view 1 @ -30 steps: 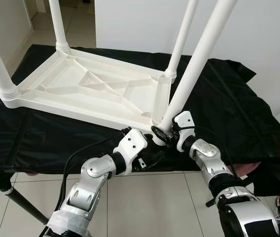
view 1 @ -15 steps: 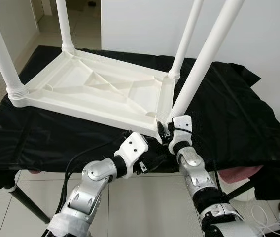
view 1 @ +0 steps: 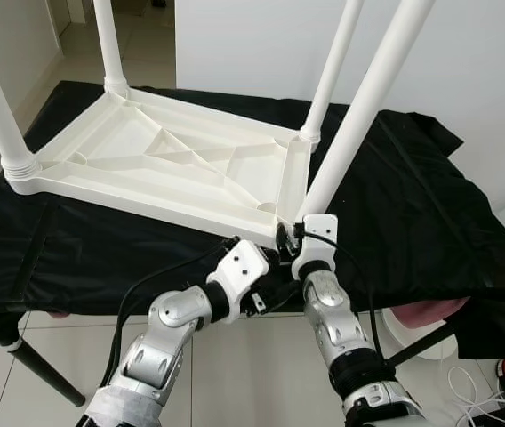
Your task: Building children table
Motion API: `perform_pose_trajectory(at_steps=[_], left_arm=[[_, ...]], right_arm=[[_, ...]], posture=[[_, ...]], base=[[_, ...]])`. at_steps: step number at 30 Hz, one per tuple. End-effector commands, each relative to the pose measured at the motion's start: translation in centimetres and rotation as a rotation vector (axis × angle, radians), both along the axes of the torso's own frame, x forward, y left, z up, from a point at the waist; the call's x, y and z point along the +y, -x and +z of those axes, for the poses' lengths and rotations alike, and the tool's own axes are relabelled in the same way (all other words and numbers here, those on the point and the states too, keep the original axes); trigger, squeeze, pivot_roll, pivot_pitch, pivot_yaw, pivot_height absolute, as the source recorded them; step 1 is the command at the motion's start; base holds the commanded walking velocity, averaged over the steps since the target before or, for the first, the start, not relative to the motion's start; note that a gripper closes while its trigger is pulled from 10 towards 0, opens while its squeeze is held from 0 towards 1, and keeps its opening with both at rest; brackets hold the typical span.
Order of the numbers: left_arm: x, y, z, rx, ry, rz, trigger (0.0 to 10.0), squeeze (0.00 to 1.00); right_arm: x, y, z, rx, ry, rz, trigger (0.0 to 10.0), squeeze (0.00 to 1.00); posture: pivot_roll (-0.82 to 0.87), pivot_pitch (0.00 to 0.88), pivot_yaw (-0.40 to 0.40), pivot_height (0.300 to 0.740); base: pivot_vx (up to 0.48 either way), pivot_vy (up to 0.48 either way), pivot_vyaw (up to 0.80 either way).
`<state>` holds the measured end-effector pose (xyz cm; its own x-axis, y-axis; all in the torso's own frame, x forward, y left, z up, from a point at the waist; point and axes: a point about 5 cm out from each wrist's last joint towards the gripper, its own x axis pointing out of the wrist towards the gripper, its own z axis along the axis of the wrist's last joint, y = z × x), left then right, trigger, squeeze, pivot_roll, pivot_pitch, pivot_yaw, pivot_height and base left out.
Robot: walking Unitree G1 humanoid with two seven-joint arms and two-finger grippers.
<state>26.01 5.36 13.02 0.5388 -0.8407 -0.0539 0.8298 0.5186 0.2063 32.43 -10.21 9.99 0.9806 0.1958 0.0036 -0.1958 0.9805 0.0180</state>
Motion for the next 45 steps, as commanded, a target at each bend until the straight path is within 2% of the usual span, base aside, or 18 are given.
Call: perform_pose_trajectory(at_steps=[1,4,5,6,7,12,17,21,23,26,29,30,31,32,33,34,40,45], left_arm=[[0.0,-0.1,0.1,-0.019,0.008,0.074,10.0,0.0],[0.0,-0.1,0.1,-0.018,0.009,0.076,10.0,0.0],[0.0,0.0,0.1,-0.017,0.009,0.075,10.0,0.0],[-0.1,0.0,0.0,-0.015,0.009,0.074,10.0,0.0],[-0.1,0.0,0.1,-0.016,0.009,0.072,10.0,0.0],[0.0,-0.2,0.2,-0.02,0.007,0.07,10.0,0.0],[0.0,-0.4,0.3,-0.022,0.007,0.07,10.0,0.0],[0.1,-0.6,0.4,-0.027,0.004,0.069,10.0,0.0],[0.3,-0.8,0.6,-0.034,0.005,0.082,10.0,0.0],[0.3,-0.9,0.6,-0.035,0.006,0.086,10.0,0.0],[0.1,-0.8,0.7,-0.037,0.01,0.084,10.0,0.0],[0.1,-0.8,0.7,-0.038,0.01,0.084,10.0,0.0],[0.1,-0.8,0.7,-0.038,0.01,0.084,10.0,0.0],[0.1,-0.9,0.7,-0.038,0.01,0.084,10.0,0.0],[0.1,-0.9,0.7,-0.038,0.008,0.084,10.0,0.0],[0.1,-0.9,0.7,-0.04,0.002,0.086,10.0,0.0],[0.3,-1.1,0.6,-0.042,-0.005,0.091,10.0,0.0],[0.2,-1.0,0.6,-0.041,-0.002,0.087,10.0,0.0]], right_arm=[[-0.7,0.5,-0.8,0.027,0.004,0.08,10.0,1.0],[-1.2,0.5,-0.7,0.017,0.014,0.074,10.0,1.0],[-1.9,0.6,-0.5,0.002,0.033,0.102,10.0,1.0],[-2.6,0.6,-0.4,-0.002,0.062,0.164,10.0,0.0],[-3.4,0.7,-0.1,-0.016,0.097,0.225,10.0,0.0],[-4.8,0.3,0.9,-0.055,0.169,0.333,10.0,0.0],[-5.2,-0.5,1.4,-0.062,0.218,0.395,10.0,0.0],[-5.1,-1.4,1.8,-0.047,0.265,0.462,10.0,0.0],[-4.5,-2.2,1.8,-0.014,0.314,0.533,10.0,0.0],[-4.3,-2.3,1.8,-0.001,0.326,0.557,10.0,0.0],[-3.0,-2.8,1.8,0.005,0.324,0.589,10.0,0.0],[-2.8,-2.9,1.7,0.006,0.325,0.594,8.4,0.0],[-2.8,-2.9,1.7,0.006,0.325,0.594,8.4,0.0],[-2.6,-2.8,1.7,0.007,0.326,0.598,5.0,0.0],[-2.5,-2.8,1.5,0.013,0.321,0.601,3.6,0.0],[-2.5,-2.7,1.3,0.018,0.321,0.604,0.0,0.0],[-2.6,-2.6,0.8,0.025,0.308,0.604,0.0,0.0],[-2.8,-2.3,0.4,0.015,0.259,0.579,0.0,0.0]], posture=[[0.05,0.0,-0.122,0.74],[0.05,0.0,-0.122,0.74],[0.05,0.0,-0.118,0.74],[0.05,0.0,-0.118,0.74],[0.04,0.0,-0.112,0.74],[0.03,0.0,-0.103,0.74],[0.03,0.0,-0.097,0.74],[0.04,0.0,-0.097,0.74],[0.04,0.0,-0.093,0.74],[0.04,0.0,-0.093,0.74],[0.04,0.0,-0.09,0.74],[0.04,0.0,-0.09,0.74],[0.04,0.0,-0.09,0.74],[0.04,0.0,-0.089,0.74],[0.04,0.0,-0.088,0.74],[0.04,0.0,-0.089,0.74],[0.04,0.0,-0.089,0.74],[0.04,0.0,-0.09,0.74]], base=[[0.0,0.0,0.0],[0.0,0.0,0.0],[0.0,0.0,0.0],[0.0,0.0,0.0],[0.0,0.0,0.0],[0.0,0.0,0.0],[0.0,0.0,0.0],[0.0,0.0,0.0],[0.0,0.0,0.0],[0.0,0.0,0.0],[0.0,0.0,0.0],[0.0,0.0,0.0],[0.0,0.0,0.0],[0.0,0.0,0.0],[0.0,0.0,0.0],[0.0,0.0,0.0],[0.0,0.0,0.0],[0.0,0.0,0.0]])
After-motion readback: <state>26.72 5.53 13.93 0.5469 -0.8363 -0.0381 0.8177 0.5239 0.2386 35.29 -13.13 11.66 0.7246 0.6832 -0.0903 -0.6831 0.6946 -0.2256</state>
